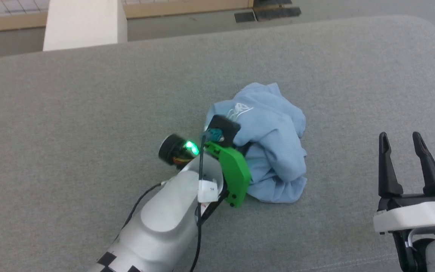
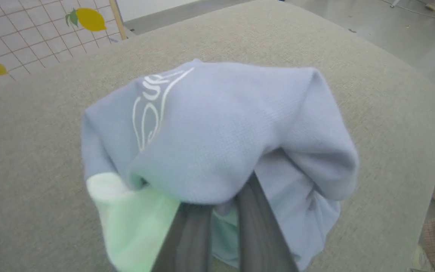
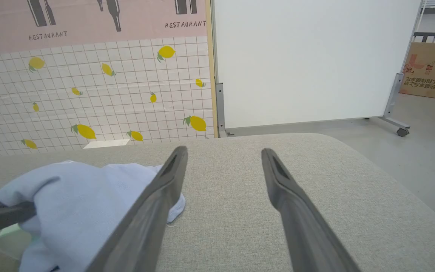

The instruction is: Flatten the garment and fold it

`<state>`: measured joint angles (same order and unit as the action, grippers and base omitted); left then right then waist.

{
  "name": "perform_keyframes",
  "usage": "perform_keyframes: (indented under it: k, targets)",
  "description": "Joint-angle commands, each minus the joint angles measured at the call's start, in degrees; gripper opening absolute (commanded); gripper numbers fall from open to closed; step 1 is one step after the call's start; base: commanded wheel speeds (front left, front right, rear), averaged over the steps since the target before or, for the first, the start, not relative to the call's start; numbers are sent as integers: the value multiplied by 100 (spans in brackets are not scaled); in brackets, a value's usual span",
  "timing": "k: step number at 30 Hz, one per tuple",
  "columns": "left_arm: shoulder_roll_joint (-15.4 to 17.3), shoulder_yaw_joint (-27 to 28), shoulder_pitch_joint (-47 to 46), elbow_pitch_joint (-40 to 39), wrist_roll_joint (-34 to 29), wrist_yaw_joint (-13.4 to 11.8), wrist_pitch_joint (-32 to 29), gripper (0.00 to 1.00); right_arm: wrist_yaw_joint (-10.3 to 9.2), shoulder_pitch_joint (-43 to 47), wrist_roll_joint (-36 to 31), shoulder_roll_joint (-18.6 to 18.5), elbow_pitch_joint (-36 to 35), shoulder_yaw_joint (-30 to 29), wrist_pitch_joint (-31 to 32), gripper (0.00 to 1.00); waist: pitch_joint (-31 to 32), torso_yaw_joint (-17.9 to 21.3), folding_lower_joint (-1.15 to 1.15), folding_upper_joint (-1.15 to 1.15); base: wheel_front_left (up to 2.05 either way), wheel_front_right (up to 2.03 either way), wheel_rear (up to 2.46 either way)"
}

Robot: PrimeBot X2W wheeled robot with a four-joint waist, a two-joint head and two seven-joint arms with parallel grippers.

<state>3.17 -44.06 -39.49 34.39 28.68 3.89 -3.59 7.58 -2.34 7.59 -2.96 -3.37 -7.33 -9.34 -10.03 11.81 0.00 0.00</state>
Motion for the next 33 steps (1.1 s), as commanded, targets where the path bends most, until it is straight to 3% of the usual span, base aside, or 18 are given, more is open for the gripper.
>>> perform_keyframes:
  k: [1,2,3,4,11,16,20,26,30,32,33]
  targets:
    - [-24,-62,51,127,164,-46,89,3,-9,-113,36,8,-10,23,-15,100,-178,73,0,0,0,0,0]
    - [-25,-115,45,185,268,-55,125,35,-9,-134,43,8,3,26,-21,100,-210,68,0,0,0,0,0]
    - [-26,-188,10,226,380,-81,189,97,-9,-153,51,8,20,23,-28,100,-249,51,0,0,0,0,0]
    - [-26,-245,-26,250,462,-108,248,100,-9,-167,56,8,34,17,-35,100,-267,32,0,0,0,0,0]
    - [-28,-506,-306,65,1005,-310,747,100,-9,-156,12,8,90,-89,-38,100,-68,-229,0,0,0,0,0]
    - [67,-341,-71,-319,1140,-529,1080,100,-9,-7,4,8,63,-148,39,100,275,-428,0,0,0,0,0]
    - [475,-148,478,-944,1175,-907,1275,100,-9,172,15,8,15,-206,119,100,507,-584,0,0,0,0,0]
    - [1219,371,1637,-2245,991,-1815,1744,100,-9,442,65,8,-94,-257,217,100,653,-780,0,0,0,0,0]
    - [1481,808,2475,-3089,613,-2170,1850,100,-9,602,101,8,-121,-288,268,100,649,-905,0,0,0,0,0]
    - [1472,1123,2918,-3502,324,-2270,1854,100,-9,683,138,8,-89,-280,286,100,652,-950,0,0,0,0,0]
    - [1416,1473,3572,-3815,-102,-2322,1856,100,-9,807,207,8,-6,-256,292,100,648,-988,0,0,0,0,0]
